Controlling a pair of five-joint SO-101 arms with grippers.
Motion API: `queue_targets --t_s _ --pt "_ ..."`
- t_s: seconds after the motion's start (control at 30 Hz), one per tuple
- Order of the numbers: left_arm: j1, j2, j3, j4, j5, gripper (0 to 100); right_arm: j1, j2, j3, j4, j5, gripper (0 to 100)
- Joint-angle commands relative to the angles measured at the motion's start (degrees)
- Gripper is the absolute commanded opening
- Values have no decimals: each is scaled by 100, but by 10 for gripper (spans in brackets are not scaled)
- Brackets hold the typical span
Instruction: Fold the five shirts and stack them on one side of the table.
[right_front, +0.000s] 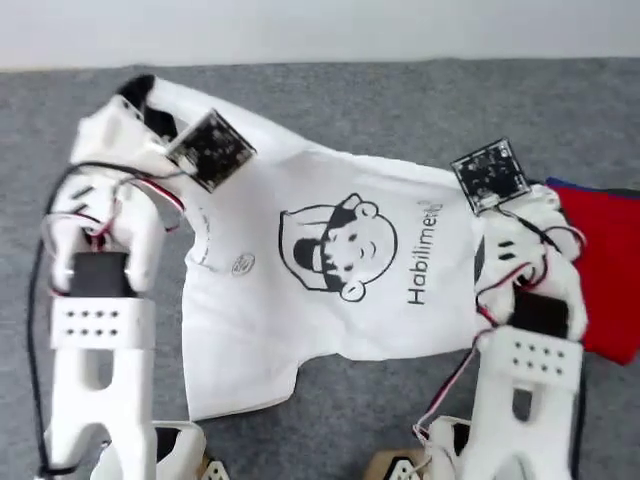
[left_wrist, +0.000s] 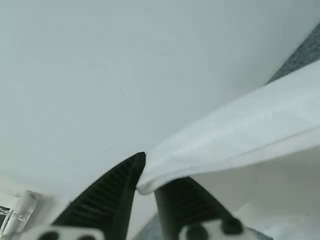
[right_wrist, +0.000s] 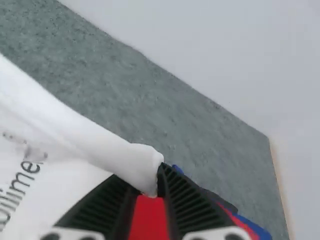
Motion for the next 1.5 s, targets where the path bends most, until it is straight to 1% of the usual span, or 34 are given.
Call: queue_targets --t_s 0.0,0.1,0.23,0.3,0.43,0.57,0.73,0.87,1.0,1.17,1.2,1.27,1.4,1.47 --pt "18 -9 884 -1143 0 2 -84 593 -97 -716 62 11" --pt "18 -9 1314 -1591 0 2 -92 1182 -334 -1051 62 11" --pt "18 185 1253 -1644 9 2 -171 1930 -941 -1121 18 11" --pt "-18 571 884 -1618 149 2 -224 2273 -1319 -1086 -158 11" --pt "-114 1688 -145 -1609 782 2 -444 3037 -2057 -1077 -264 11" --pt "-123 2892 -1165 -1609 826 2 -629 3899 -2866 -1095 -264 11" --pt "-158 4070 -2158 -1609 844 2 -655 5068 -4167 -1077 -264 11" --pt "-158 4651 -2765 -1609 844 2 -655 5868 -5116 -1059 -264 11" --pt "-158 5064 -3248 -1609 844 2 -664 6457 -5916 -655 -255 11" --pt "-255 5556 -3873 -1574 844 2 -664 6949 -6532 -505 -255 11" --pt "-255 5609 -3943 -1442 844 2 -664 6976 -6549 -505 -255 11" --pt "-237 5618 -4092 -932 844 2 -681 6985 -6532 -470 -255 11" --pt "-211 5618 -4488 475 844 2 -734 6976 -6549 251 -237 11" --pt "-211 5618 -4734 1310 844 2 -734 6976 -6549 637 -237 11"
